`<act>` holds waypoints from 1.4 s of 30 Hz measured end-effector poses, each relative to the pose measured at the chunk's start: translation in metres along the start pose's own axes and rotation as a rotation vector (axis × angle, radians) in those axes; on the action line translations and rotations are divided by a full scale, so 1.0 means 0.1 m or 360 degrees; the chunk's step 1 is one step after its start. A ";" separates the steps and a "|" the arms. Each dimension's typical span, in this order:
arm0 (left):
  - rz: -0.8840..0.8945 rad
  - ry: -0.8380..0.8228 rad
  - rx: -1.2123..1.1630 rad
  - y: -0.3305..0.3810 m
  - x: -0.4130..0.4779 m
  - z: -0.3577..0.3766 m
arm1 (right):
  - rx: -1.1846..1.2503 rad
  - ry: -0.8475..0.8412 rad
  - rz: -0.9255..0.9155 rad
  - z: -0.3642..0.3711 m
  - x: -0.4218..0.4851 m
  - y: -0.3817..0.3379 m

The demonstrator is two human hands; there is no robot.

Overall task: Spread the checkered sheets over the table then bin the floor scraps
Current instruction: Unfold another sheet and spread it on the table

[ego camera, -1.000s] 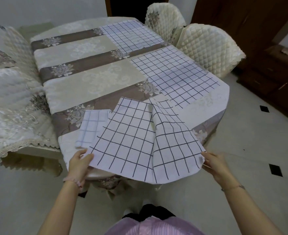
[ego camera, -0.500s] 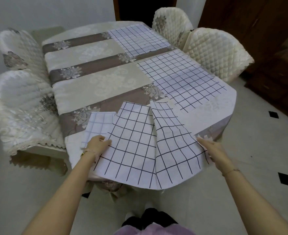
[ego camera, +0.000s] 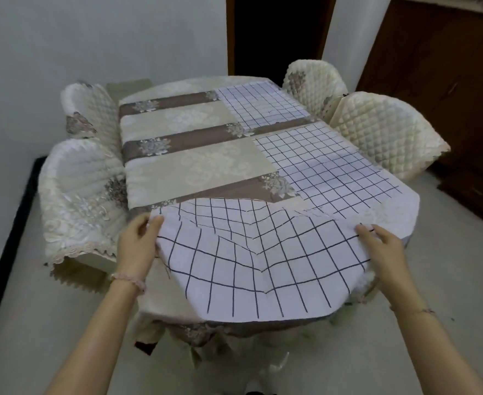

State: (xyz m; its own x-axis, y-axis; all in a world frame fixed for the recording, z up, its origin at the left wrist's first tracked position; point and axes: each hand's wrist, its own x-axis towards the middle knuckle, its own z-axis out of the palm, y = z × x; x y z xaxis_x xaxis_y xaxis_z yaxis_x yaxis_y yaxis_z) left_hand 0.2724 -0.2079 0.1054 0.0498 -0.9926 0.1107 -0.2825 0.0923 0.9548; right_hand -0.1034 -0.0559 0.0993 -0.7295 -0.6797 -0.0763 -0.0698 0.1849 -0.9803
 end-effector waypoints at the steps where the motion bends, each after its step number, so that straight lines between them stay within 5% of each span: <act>1: 0.0022 0.0095 -0.0058 0.05 -0.03 -0.13 | 0.0022 -0.0027 -0.0025 0.03 0.00 -0.06; 16: -0.0465 0.0951 -0.0227 -0.51 -1.21 -1.80 | -0.0039 -0.0880 -0.0082 1.58 -0.36 -0.39; 28: -0.0860 0.1735 -0.0128 -1.17 -2.93 -3.38 | -0.0409 -0.1809 -0.0192 3.54 -2.33 -0.16; 36: -0.1206 0.1691 -0.0132 -2.02 -3.55 -4.34 | -0.0757 -0.1991 0.0055 4.37 -3.52 0.41; 42: -0.1172 0.1587 -0.0059 -2.24 -3.25 -4.86 | -0.0764 -0.2010 -0.0003 5.02 -3.81 0.33</act>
State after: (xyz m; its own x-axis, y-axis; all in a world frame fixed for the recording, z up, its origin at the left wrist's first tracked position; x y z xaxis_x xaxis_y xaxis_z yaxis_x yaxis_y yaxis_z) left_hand 0.7854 0.1324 -0.0103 0.8966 -0.3169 -0.3094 0.1483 -0.4433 0.8840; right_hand 0.5138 -0.1471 0.0042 0.3718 -0.8152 -0.4441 -0.4887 0.2349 -0.8402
